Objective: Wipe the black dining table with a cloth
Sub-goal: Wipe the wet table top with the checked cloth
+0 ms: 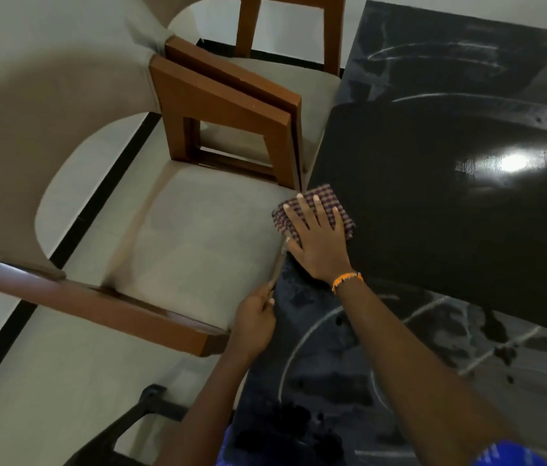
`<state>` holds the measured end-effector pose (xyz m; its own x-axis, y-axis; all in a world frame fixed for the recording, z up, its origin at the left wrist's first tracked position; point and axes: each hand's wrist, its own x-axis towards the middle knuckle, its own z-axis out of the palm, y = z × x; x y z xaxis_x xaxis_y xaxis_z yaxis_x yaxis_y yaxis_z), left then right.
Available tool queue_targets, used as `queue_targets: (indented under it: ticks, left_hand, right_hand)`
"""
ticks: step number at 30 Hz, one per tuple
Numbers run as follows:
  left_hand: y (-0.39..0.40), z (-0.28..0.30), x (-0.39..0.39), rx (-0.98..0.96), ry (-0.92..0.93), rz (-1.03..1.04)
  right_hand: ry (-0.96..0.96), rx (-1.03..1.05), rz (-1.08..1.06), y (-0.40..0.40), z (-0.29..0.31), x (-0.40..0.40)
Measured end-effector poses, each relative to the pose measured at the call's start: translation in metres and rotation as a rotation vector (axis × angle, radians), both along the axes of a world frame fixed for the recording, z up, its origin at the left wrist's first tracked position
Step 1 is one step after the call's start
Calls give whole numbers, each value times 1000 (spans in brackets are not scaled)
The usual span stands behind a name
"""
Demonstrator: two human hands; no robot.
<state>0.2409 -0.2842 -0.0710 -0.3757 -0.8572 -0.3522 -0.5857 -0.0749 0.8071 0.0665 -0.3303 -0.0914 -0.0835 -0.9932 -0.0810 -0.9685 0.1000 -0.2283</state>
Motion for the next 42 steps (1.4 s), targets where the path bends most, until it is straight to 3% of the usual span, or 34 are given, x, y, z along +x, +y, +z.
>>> queue_targets:
  ticks: [5,11,20,23,26,30,35,38,42]
  left_hand:
    - [16,0,7,120,10,158]
    - [26,6,-1,29,-14,145]
    - [37,1,-5,8,-17,182]
    - [34,0,-3,46,19,207]
    - [33,-1,-1,77,50,222]
    - [33,-1,3,130,85,265]
    - [41,5,17,210,167,322]
    - [39,7,30,336,196,388]
    - [40,13,31,323,141,385]
  right_hand:
    - [-21,-65,73,72,-1,47]
    - [-23,-17,17,99,-1,24]
    - [104,1,-581,193,-1,-111]
    - [54,-11,-846,200,-3,-111]
    - [52,-19,-936,175,-7,-78]
    - [14,3,-766,130,-7,-19]
    - [-4,25,-381,87,-4,63]
    - [-26,6,-187,94,-3,89]
    - [-52,-53,-24,120,-5,85]
